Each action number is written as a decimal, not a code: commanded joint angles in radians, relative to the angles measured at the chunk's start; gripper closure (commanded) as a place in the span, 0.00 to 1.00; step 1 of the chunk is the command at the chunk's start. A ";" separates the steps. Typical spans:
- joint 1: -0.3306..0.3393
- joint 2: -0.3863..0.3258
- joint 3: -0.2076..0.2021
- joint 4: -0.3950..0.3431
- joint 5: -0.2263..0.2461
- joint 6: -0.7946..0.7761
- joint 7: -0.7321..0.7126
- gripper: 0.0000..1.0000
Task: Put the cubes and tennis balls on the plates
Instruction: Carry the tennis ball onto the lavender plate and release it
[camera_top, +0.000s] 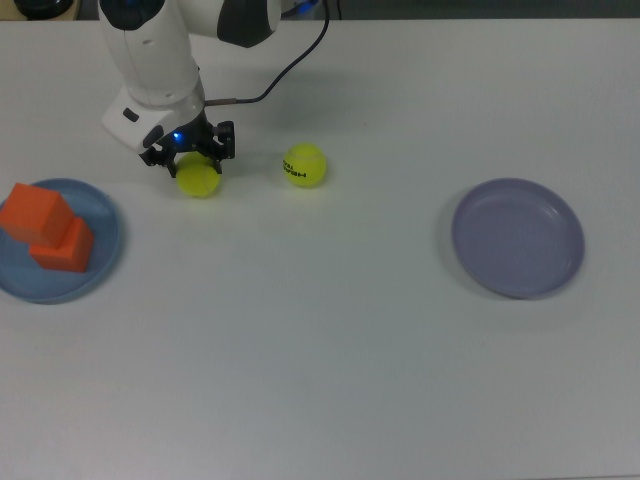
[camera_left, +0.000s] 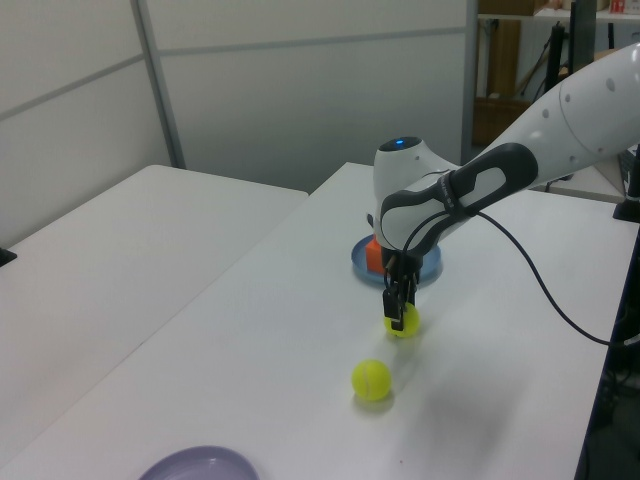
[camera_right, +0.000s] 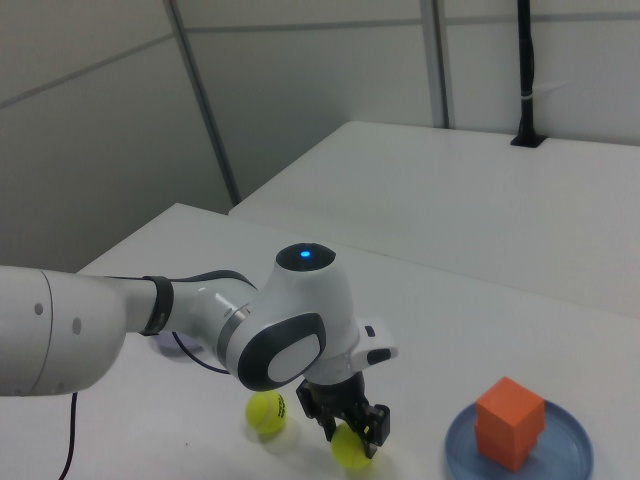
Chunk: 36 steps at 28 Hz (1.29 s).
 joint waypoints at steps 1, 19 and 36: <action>0.002 -0.047 0.001 -0.030 -0.020 -0.005 -0.047 1.00; 0.011 -0.073 0.306 0.257 0.045 -0.100 0.171 1.00; 0.152 0.206 0.483 0.451 -0.216 -0.031 0.455 1.00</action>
